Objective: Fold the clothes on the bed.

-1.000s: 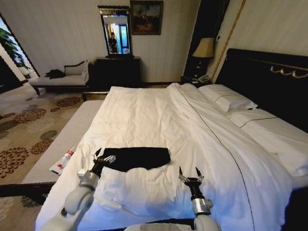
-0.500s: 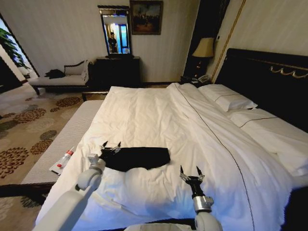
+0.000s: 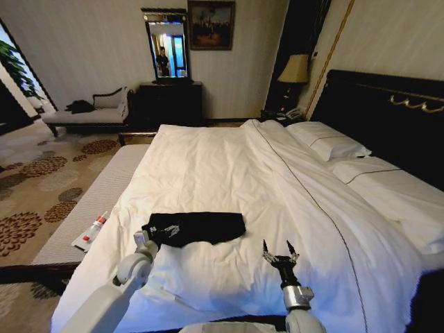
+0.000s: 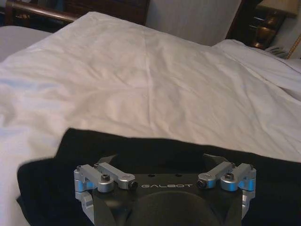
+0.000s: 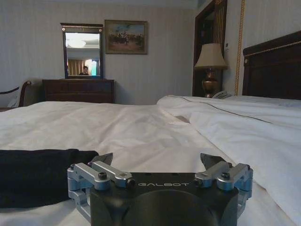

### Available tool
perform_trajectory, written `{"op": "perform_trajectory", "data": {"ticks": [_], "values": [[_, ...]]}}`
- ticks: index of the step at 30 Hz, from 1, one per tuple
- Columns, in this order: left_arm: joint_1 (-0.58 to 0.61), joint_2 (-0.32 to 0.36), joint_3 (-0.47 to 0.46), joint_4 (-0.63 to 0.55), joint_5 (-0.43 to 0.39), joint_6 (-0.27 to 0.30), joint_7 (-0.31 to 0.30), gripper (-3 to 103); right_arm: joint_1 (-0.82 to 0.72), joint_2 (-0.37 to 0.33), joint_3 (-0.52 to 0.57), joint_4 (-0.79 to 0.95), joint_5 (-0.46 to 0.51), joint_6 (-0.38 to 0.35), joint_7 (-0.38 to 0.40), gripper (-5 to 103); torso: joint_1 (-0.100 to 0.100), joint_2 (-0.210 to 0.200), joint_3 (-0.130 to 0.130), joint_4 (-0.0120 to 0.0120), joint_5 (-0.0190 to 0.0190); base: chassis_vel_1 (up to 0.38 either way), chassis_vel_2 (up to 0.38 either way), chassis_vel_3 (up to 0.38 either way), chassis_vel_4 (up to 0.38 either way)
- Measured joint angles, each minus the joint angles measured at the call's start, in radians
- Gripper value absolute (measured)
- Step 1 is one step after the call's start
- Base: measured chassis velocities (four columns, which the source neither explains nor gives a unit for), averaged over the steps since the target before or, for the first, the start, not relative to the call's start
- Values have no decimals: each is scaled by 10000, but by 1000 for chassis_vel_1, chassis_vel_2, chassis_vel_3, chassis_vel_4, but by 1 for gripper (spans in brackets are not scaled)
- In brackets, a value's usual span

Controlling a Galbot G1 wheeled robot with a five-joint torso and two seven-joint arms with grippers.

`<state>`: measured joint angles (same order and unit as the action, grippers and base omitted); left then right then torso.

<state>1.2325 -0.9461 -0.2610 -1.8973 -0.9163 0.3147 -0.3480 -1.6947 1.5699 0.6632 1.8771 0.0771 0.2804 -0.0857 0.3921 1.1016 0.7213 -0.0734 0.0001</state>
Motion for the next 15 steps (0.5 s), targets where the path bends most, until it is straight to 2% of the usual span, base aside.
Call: {"op": "perform_trajectory", "data": {"ticks": [3, 6, 13, 15], "values": [[-184, 72, 1, -6, -110, 69, -87, 100, -10, 10, -19, 0, 0, -3, 0, 100, 0, 0, 0, 0, 0, 0, 0, 0, 0], [-354, 157, -7, -239, -625, 425, -408, 100, -5, 37, -45, -17, -8, -8, 0, 100, 1, 0, 0, -1, 0, 0, 0, 0, 0], [-416, 182, 130, -118, -601, 761, -730, 100, 25, 33, -61, -49, -6, -37, 0, 100, 1, 0, 0, 0, -3, 0, 0, 0, 0], [-363, 182, 117, -181, -751, 1045, -924, 100, 0, 12, -59, -47, -5, -40, 0, 100, 1, 0, 0, 0, -1, 0, 0, 0, 0]]}}
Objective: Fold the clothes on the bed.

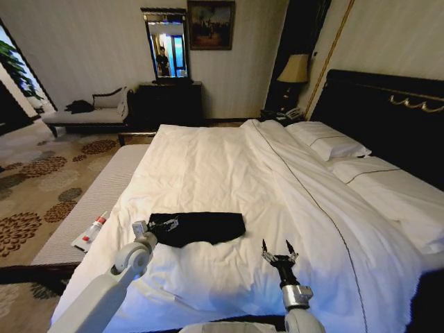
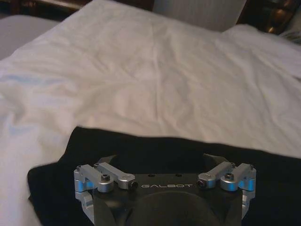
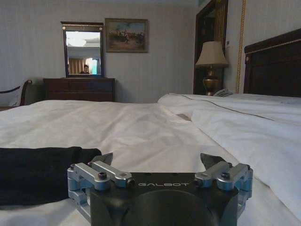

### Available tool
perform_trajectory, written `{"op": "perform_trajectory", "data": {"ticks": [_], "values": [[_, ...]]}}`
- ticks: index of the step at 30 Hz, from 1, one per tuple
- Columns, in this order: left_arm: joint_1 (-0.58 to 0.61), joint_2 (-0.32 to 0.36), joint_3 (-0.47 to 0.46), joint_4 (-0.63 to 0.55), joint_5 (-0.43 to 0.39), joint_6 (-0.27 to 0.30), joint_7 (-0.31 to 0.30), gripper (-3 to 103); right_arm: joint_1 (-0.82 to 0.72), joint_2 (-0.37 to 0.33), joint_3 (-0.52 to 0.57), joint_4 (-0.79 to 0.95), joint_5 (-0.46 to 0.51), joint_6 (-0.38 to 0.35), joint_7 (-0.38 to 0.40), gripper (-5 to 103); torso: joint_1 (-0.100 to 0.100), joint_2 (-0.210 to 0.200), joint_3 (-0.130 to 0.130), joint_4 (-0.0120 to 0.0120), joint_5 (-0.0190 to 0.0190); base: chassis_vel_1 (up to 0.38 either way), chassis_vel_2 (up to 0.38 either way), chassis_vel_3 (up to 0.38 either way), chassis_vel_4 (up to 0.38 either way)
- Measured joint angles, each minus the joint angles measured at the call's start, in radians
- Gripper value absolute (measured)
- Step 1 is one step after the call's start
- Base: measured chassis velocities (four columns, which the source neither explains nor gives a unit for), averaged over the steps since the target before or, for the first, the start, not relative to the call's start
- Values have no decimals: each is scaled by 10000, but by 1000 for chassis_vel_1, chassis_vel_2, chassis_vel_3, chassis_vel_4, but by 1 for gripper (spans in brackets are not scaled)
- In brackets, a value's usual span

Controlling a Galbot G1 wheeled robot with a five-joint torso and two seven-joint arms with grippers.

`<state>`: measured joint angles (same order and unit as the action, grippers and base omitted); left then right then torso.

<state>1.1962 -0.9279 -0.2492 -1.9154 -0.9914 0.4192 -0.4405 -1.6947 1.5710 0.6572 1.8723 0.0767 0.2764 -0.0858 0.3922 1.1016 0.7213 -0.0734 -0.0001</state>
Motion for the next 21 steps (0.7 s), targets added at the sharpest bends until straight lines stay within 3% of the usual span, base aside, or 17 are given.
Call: {"op": "perform_trajectory", "data": {"ticks": [8, 12, 17, 21], "values": [[529, 122, -251, -416, -362, 763, -432, 100, -88, -116, 87, 5, 82, 0, 2, 100, 1, 0, 0, 0, 1, 0, 0, 0, 0], [1350, 223, -688, -941, -592, 1200, -696, 100, -129, -122, 99, 34, 97, 3, 10, 100, 1, 0, 0, 1, 1, 0, 0, 0, 0], [2352, 304, -1143, -1645, -530, 1375, -742, 100, -164, -117, 108, 69, 99, 13, 14, 100, 0, 2, 0, 3, 1, 0, 0, 0, 0], [2444, 292, -1246, -1906, -475, 1186, -651, 100, -188, -109, 103, 98, 100, 16, 15, 100, 0, 2, 0, 3, 2, 0, 0, 0, 0]]}}
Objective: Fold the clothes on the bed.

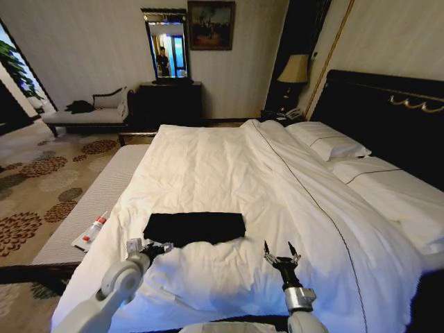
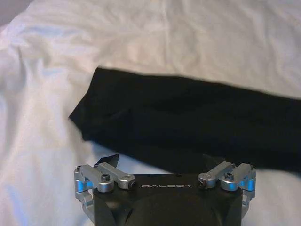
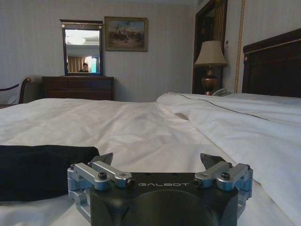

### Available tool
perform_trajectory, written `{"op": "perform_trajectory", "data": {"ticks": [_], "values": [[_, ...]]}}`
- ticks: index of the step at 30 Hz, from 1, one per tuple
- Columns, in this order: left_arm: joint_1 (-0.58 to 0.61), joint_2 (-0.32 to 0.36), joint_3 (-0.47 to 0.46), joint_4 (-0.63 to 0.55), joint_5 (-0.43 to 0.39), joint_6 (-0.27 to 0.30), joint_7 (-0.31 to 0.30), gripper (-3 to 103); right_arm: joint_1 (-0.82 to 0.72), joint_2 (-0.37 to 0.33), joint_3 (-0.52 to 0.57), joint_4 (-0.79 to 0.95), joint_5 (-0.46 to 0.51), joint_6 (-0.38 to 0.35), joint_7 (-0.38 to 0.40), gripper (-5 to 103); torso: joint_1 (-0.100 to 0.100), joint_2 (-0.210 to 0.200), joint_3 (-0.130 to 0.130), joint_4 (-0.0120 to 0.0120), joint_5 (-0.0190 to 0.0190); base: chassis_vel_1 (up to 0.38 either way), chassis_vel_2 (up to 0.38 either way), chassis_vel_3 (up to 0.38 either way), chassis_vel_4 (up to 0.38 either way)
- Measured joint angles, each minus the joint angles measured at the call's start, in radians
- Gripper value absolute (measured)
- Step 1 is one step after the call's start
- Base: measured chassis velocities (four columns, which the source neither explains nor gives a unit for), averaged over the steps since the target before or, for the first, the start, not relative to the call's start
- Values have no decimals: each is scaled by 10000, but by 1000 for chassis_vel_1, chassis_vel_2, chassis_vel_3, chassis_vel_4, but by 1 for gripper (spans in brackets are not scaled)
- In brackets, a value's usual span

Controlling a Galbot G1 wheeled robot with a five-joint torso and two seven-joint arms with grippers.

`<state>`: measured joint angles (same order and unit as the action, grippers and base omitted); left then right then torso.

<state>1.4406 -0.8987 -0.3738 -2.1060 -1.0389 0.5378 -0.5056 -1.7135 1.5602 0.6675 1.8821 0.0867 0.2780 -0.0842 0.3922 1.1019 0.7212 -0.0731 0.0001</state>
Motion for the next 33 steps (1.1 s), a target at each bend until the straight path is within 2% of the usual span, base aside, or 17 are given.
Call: {"op": "perform_trajectory", "data": {"ticks": [3, 6, 10, 16, 19, 23, 33], "values": [[-401, -100, 186, -8, -117, -260, 35, 100, -24, 2, -10, 7, -7, 6, 0, 100, 0, 0, 0, -1, 0, 0, 0, 0, 0], [-1861, -472, 1019, 517, -430, -692, -11, 100, -100, -21, -19, 28, -31, 18, 0, 100, 1, 0, 0, -9, -1, 0, 0, 0, 0], [-2945, -863, 1793, 1364, -588, -1111, -26, 100, -111, -90, -12, 35, -31, 20, 1, 100, 4, -1, 2, -5, -1, 0, 0, 0, 0], [-3778, -999, 2661, 2347, -430, -1040, -99, 100, -105, -159, 22, 43, -3, 7, 5, 100, 3, -1, 2, -5, -1, 0, 0, 0, 0], [-3639, -795, 2755, 2267, -371, -901, -123, 100, -106, -162, 41, 62, 7, -2, 11, 100, 3, -2, 2, -3, 1, 0, 0, 0, 0], [-2838, -399, 2459, 1716, -359, -699, -129, 100, -117, -148, 71, 69, 48, -6, 17, 100, 2, -1, 0, -2, 0, 0, 0, 0, 0], [-1119, -200, 1837, 1040, 234, -674, -52, 100, -156, -148, 43, 68, 51, 6, 24, 100, 2, -2, 0, -1, -1, 0, 0, 0, 0]]}}
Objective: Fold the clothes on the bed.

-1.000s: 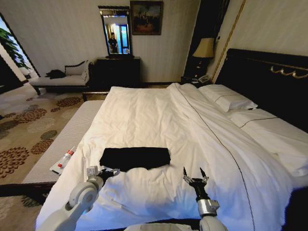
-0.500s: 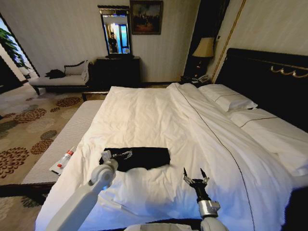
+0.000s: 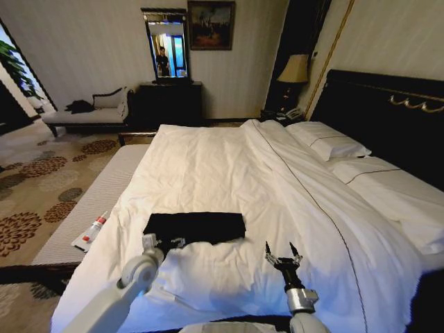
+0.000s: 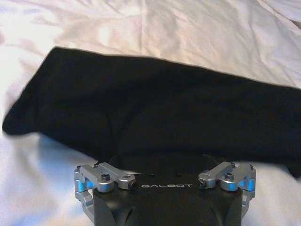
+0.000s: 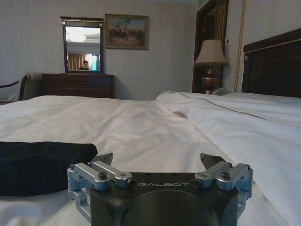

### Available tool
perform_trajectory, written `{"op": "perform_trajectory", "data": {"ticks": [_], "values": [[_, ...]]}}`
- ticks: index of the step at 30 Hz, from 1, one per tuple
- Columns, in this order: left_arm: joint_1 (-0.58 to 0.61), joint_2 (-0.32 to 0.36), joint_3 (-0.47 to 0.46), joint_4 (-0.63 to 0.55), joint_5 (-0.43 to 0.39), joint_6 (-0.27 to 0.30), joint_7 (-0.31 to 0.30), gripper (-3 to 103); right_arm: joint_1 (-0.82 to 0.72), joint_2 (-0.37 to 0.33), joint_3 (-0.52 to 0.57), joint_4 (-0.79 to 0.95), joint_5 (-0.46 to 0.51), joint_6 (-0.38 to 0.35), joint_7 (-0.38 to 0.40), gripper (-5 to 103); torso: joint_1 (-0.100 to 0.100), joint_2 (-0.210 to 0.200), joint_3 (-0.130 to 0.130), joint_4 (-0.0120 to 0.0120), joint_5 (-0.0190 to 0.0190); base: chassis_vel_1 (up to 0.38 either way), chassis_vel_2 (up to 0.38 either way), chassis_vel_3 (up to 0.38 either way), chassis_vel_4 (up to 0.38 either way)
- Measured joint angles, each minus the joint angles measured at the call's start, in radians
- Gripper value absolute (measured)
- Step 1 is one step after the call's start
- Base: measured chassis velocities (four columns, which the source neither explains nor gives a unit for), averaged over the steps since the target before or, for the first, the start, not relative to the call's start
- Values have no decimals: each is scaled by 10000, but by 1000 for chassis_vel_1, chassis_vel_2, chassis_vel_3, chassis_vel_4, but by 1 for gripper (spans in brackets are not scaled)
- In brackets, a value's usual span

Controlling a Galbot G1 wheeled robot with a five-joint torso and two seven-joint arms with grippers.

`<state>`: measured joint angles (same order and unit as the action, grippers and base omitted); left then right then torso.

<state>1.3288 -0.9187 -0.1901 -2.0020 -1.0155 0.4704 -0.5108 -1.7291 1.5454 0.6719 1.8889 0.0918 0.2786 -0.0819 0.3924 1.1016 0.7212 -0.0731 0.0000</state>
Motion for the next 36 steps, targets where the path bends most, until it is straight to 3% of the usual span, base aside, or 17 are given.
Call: {"op": "perform_trajectory", "data": {"ticks": [8, 14, 28, 33, 36], "values": [[-105, 2, -494, -731, 64, -441, 56, 100, -25, -179, 6, 35, 133, 9, 16, 100, -2, 0, 0, -3, 0, 0, 0, 0, 0], [-655, -96, -922, 21, 7, -743, 192, 100, -13, -244, -17, 37, 169, -8, 22, 100, -2, 0, 0, -6, 0, 0, 0, 0, 0], [982, -192, -1987, 684, 859, -1120, 1069, 100, 120, -407, -81, 16, 328, -177, 57, 100, -2, 0, 0, -3, 0, 0, 0, 0, 0], [1442, -211, -2425, 418, 976, -1255, 1217, 100, 191, -880, -204, 321, 767, -528, 189, 100, -2, 0, 0, -3, 0, 0, 0, 0, 0], [1830, -243, -2535, -5, 1917, -1750, 1621, 100, 289, -1616, -344, 678, 1551, -1053, 301, 100, -2, 0, 0, 3, 2, 0, 0, 0, 0]]}}
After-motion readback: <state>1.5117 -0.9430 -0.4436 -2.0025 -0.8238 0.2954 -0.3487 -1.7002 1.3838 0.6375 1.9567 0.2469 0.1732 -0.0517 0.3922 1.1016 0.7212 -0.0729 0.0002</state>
